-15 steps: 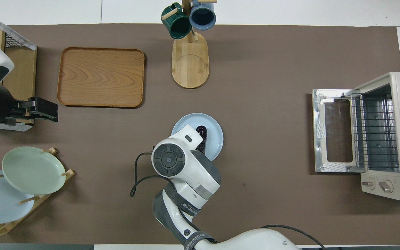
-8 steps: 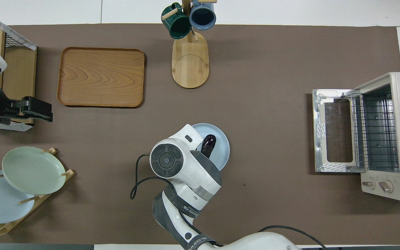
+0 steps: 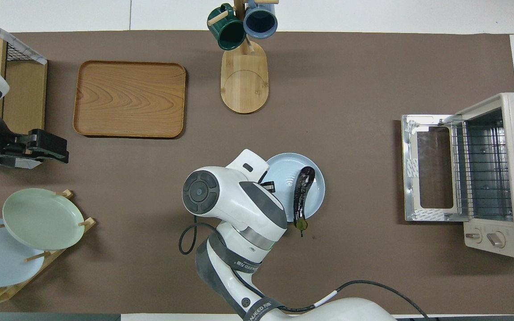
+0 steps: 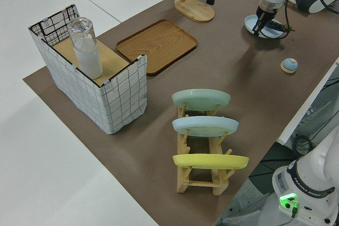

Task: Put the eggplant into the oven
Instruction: 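Carry the eggplant into the open oven with the right gripper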

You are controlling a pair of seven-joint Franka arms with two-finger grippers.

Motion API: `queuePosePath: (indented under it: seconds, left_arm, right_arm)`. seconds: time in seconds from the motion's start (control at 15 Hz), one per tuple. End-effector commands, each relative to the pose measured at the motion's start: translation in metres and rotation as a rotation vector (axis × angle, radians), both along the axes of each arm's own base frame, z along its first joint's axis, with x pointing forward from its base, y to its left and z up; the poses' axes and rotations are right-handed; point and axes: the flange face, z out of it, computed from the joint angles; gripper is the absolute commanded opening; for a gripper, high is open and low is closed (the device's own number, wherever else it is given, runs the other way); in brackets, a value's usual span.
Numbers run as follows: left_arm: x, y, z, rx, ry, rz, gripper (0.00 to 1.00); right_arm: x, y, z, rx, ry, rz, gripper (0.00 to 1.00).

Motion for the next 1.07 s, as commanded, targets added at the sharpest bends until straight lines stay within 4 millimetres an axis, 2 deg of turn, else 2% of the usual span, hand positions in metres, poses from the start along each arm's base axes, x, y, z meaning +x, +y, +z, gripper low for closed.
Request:
queuePosePath:
  seconds: [0.0, 0.2, 0.33, 0.6, 0.73, 1.0]
  left_arm:
    - [-0.002, 0.005, 0.003, -0.021, 0.015, 0.006, 1.00]
    - [-0.001, 0.009, 0.002, -0.023, 0.015, 0.014, 1.00]
    - [-0.001, 0.009, 0.002, -0.023, 0.015, 0.014, 1.00]
    - [-0.001, 0.009, 0.003, -0.022, 0.015, 0.015, 1.00]
    - [-0.001, 0.009, 0.003, -0.021, 0.014, 0.014, 1.00]
    - [0.000, 0.006, 0.003, -0.015, 0.006, 0.007, 1.00]
  right_arm:
    - [0.016, -0.048, 0.025, -0.032, 0.026, 0.056, 0.00]
    - [0.043, -0.127, 0.053, -0.007, 0.051, 0.084, 0.00]
    - [0.051, -0.181, 0.072, 0.013, 0.069, 0.112, 0.00]
    - [0.052, -0.245, 0.095, 0.030, 0.081, 0.115, 0.00]
    - [0.055, -0.278, 0.099, 0.036, 0.094, 0.128, 0.00]
    - [0.053, -0.359, 0.111, 0.038, 0.111, 0.141, 0.00]
